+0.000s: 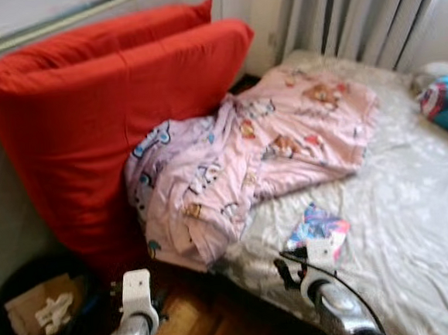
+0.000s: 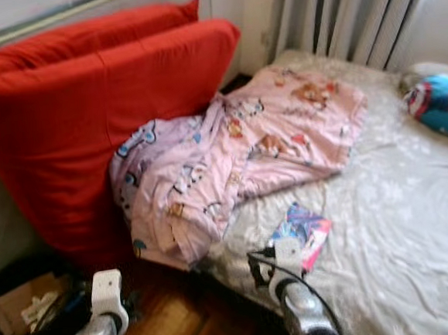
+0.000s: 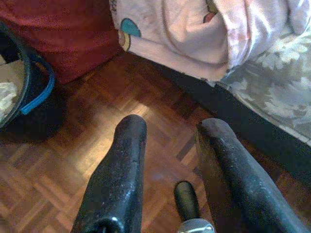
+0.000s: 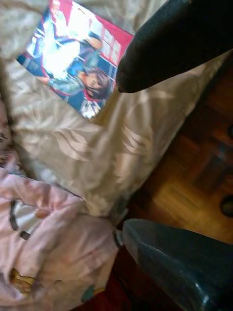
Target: Clean up the room
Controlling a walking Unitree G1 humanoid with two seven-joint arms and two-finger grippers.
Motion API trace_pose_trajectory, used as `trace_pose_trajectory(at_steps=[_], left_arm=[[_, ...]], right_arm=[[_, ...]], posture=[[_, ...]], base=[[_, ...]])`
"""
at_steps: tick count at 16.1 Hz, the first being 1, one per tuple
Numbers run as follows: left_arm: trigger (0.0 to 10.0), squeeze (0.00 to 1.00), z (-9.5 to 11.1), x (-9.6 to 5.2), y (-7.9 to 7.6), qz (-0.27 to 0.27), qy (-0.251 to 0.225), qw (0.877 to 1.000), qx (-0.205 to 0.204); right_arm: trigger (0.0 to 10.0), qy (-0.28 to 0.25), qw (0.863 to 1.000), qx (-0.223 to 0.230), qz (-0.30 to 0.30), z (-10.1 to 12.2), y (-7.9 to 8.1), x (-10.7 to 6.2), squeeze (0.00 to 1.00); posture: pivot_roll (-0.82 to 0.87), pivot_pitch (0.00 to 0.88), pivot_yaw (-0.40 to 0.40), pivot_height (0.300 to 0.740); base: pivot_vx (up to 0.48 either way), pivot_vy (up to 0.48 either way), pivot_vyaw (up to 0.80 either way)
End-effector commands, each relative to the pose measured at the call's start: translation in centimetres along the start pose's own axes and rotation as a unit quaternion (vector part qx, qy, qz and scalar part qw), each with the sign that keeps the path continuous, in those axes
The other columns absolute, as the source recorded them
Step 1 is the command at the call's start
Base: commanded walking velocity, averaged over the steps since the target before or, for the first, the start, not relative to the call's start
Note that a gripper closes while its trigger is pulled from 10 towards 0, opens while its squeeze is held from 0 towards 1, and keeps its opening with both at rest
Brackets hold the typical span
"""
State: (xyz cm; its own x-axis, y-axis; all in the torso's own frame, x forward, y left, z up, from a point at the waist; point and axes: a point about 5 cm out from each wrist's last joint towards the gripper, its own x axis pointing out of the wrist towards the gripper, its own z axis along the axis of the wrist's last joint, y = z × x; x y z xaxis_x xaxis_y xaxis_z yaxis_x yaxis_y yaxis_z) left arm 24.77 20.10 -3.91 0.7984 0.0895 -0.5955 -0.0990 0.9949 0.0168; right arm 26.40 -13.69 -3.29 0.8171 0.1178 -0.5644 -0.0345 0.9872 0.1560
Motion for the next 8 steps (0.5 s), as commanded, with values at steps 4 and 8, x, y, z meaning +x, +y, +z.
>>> trace_pose_trajectory(at_steps=[4,8], left_arm=[[10.0,0.00,-0.28,-0.07,-0.34,-0.009,0.002,1.000,0.005],[10.0,0.00,-0.20,-0.05,-0.36,-0.010,0.001,1.000,0.005]], right_arm=[[10.0,0.003,1.000,0.002,-0.008,-0.09,-0.53,-0.09,0.00],[10.0,0.002,1.000,0.001,-0.010,-0.04,-0.56,-0.08,0.00]], posture=[[-0.11,0.053,-0.035,0.740],[-0.11,0.054,-0.034,0.740]], base=[[0.196,0.000,0.00],[0.278,0.000,0.00]])
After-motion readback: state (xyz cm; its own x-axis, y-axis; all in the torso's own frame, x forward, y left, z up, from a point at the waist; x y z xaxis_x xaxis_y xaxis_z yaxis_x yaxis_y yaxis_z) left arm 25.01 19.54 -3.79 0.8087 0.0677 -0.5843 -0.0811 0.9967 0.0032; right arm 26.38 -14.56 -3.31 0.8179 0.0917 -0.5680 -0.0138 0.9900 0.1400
